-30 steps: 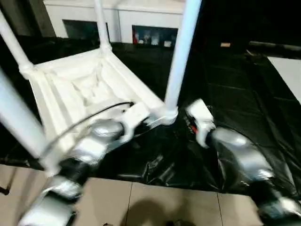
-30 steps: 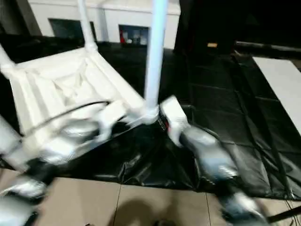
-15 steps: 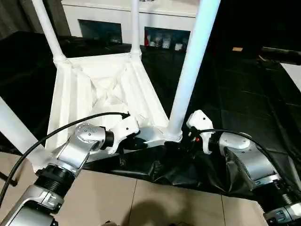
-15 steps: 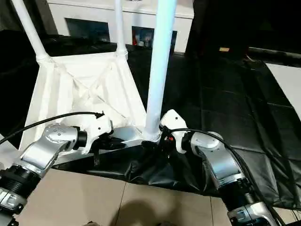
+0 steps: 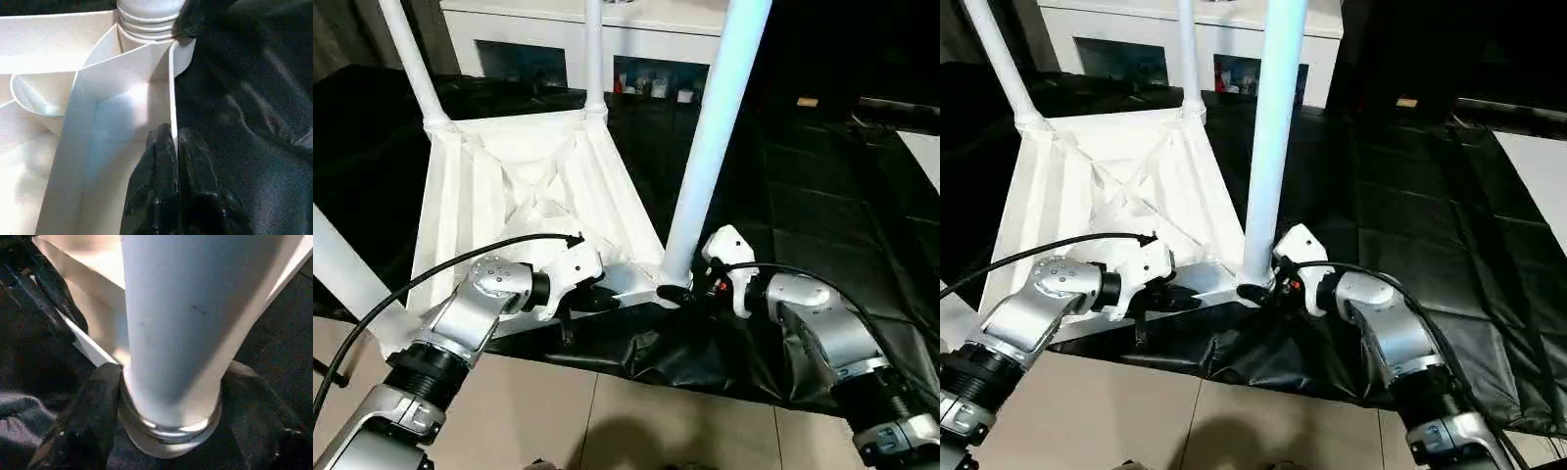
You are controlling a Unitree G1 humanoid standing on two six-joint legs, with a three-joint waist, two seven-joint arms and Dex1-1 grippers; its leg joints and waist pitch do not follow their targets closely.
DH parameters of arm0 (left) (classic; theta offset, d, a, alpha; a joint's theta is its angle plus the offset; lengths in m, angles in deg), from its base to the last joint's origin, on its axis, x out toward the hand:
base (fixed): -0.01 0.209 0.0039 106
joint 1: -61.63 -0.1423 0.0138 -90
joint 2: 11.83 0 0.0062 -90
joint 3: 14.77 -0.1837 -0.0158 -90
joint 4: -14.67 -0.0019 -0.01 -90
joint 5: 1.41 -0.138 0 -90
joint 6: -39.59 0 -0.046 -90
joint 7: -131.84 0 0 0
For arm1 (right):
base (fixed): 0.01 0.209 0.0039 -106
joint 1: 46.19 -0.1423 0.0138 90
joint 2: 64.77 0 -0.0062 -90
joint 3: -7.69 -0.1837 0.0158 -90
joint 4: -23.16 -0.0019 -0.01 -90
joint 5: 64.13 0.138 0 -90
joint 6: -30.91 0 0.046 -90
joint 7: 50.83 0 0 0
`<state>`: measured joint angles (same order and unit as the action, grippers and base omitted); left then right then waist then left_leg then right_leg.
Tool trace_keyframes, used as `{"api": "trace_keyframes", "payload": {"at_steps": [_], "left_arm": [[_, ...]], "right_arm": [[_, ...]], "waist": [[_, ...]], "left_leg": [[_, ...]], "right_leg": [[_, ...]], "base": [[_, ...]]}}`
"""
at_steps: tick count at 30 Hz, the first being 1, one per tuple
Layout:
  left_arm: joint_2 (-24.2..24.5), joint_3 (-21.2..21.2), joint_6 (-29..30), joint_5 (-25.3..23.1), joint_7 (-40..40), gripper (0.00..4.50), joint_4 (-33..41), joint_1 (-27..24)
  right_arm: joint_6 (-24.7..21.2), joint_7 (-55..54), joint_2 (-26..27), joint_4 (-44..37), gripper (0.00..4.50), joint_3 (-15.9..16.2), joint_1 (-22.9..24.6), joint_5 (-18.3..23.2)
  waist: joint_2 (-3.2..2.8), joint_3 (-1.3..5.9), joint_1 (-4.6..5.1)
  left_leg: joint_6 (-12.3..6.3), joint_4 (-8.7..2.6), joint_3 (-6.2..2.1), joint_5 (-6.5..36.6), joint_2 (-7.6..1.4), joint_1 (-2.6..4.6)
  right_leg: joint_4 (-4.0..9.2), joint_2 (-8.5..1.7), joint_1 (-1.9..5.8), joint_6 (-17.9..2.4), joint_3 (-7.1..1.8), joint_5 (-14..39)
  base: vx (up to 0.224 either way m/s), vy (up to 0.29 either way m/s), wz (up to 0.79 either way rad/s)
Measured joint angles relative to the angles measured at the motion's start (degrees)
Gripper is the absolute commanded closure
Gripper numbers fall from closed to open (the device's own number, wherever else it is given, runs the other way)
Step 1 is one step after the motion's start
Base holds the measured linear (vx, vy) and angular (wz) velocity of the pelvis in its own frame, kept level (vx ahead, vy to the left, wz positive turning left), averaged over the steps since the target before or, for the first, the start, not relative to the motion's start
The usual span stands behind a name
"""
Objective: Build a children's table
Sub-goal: Rotate leg to tighten
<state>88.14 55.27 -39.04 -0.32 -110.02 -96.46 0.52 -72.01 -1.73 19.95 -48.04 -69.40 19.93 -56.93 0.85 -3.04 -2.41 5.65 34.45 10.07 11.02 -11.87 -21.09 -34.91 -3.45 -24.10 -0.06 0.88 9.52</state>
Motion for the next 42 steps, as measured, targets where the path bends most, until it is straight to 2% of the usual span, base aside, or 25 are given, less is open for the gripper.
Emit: {"api": "trace_keyframes", "payload": {"at_steps": [1,5,14,18,20,22,24,29,31,32,33,35,39,42], "left_arm": [[0.0,0.0,0.0,0.0,0.0,4.50,0.0,0.0],[0.0,0.0,0.0,0.0,-0.1,4.50,0.0,0.0],[0.0,0.0,0.0,-0.4,0.7,4.50,-0.2,0.0],[-5.1,1.1,1.5,-3.2,9.1,4.50,-4.3,2.4],[-9.3,1.1,3.6,-5.0,14.7,4.50,-6.8,4.4],[-15.9,1.6,6.7,-6.3,22.9,4.50,-12.0,8.0],[-19.4,1.4,8.4,-6.6,27.3,4.50,-14.1,9.5],[-22.1,1.4,7.2,-7.7,31.4,4.50,-18.9,12.3],[-21.9,1.4,6.3,-8.3,31.4,4.50,-19.1,12.4],[-21.7,1.4,6.0,-8.6,31.4,4.50,-19.1,12.4],[-21.5,1.3,5.9,-8.7,31.4,4.50,-19.0,12.4],[-20.5,1.0,5.2,-8.8,31.0,4.50,-18.5,12.1],[-16.9,1.8,4.5,-8.8,30.4,4.50,-16.4,10.7],[-15.2,1.8,4.4,-8.7,27.9,4.50,-13.3,9.0]], "right_arm": [[0.0,0.0,0.0,0.0,1.74,0.0,0.0,0.0],[0.6,0.2,0.0,0.3,1.83,0.0,0.0,0.0],[1.0,-1.0,1.2,2.0,1.85,-0.4,-0.4,-0.2],[-1.8,-17.1,10.2,6.6,1.86,-4.8,-2.3,-1.2],[-2.9,-26.3,14.1,9.2,1.86,-7.4,-4.1,-2.1],[-2.8,-38.3,19.3,15.0,1.86,-11.2,-7.9,-2.6],[-2.6,-43.8,20.5,18.0,1.86,-13.1,-10.1,-2.5],[0.7,-49.0,21.7,24.2,1.86,-14.8,-13.5,-2.8],[1.9,-48.3,21.8,24.7,1.86,-15.2,-13.6,-2.9],[2.2,-47.7,21.8,24.7,1.51,-15.5,-13.6,-3.0],[2.4,-47.5,21.7,24.7,1.51,-15.5,-13.6,-3.3],[4.1,-44.5,21.1,23.8,1.14,-14.5,-12.6,-4.1],[4.7,-37.1,20.1,17.9,0.73,-10.7,-10.0,-3.1],[3.4,-33.5,18.2,15.1,0.50,-10.0,-8.7,-2.6]], "waist": [[0.00,0.00,0.00],[0.00,0.00,0.01],[0.05,0.04,0.23],[0.29,0.17,0.94],[0.30,0.17,1.06],[0.29,0.17,1.15],[0.28,0.19,1.09],[0.22,0.23,0.68],[0.20,0.24,0.66],[0.19,0.23,0.66],[0.17,0.22,0.66],[0.16,0.20,0.65],[0.19,0.17,1.99],[0.15,0.15,1.94]], "left_leg": [[0.00,0.00,0.00,0.0,0.00,0.00],[0.00,0.00,0.00,0.0,0.00,0.01],[0.00,0.01,0.00,0.0,0.00,0.11],[0.18,0.04,-0.13,-0.1,0.01,0.13],[0.21,0.06,-0.20,-0.1,0.03,0.19],[0.21,0.09,-0.21,-0.1,0.06,0.19],[0.21,0.08,-0.23,-0.1,0.07,0.16],[0.21,0.04,-0.20,-0.1,0.07,0.10],[0.21,-0.02,-0.21,-0.1,0.07,0.05],[0.21,-0.02,-0.21,-0.1,0.06,0.03],[0.21,-0.02,-0.21,-0.1,0.06,0.02],[0.20,-0.02,-0.20,-0.1,0.06,-0.01],[0.21,-0.04,-0.36,-0.1,0.03,-0.07],[0.21,-0.07,-0.33,-0.1,0.03,-0.07]], "right_leg": [[0.00,0.00,0.00,0.0,0.00,0.0],[0.00,0.00,0.02,0.0,0.00,0.0],[-0.03,0.00,0.12,0.0,0.00,0.0],[-0.11,0.04,0.14,0.1,-0.01,0.0],[-0.09,0.03,0.11,0.2,-0.03,0.0],[-0.04,0.03,0.08,0.2,-0.05,0.0],[0.01,0.02,0.13,0.2,-0.05,0.0],[-0.06,0.04,0.13,0.3,0.02,-0.2],[-0.03,0.06,0.09,0.3,0.03,-0.2],[-0.03,0.05,0.07,0.2,0.03,-0.3],[-0.03,0.05,0.07,0.1,0.03,-0.3],[-0.03,0.05,0.03,0.1,0.03,-0.3],[0.00,0.10,-0.03,0.1,0.18,-0.3],[0.02,0.10,-0.15,0.1,0.17,-0.3]], "base": [[0.000,0.000,0.00],[0.000,0.000,0.00],[0.000,0.000,0.00],[0.000,0.000,0.00],[0.000,0.000,0.00],[0.000,0.000,0.00],[0.000,0.000,0.00],[0.000,0.000,0.00],[0.000,0.000,0.00],[0.000,0.000,0.00],[0.000,0.000,0.00],[0.000,0.000,0.00],[0.000,0.000,0.00],[0.000,0.000,0.00]]}}
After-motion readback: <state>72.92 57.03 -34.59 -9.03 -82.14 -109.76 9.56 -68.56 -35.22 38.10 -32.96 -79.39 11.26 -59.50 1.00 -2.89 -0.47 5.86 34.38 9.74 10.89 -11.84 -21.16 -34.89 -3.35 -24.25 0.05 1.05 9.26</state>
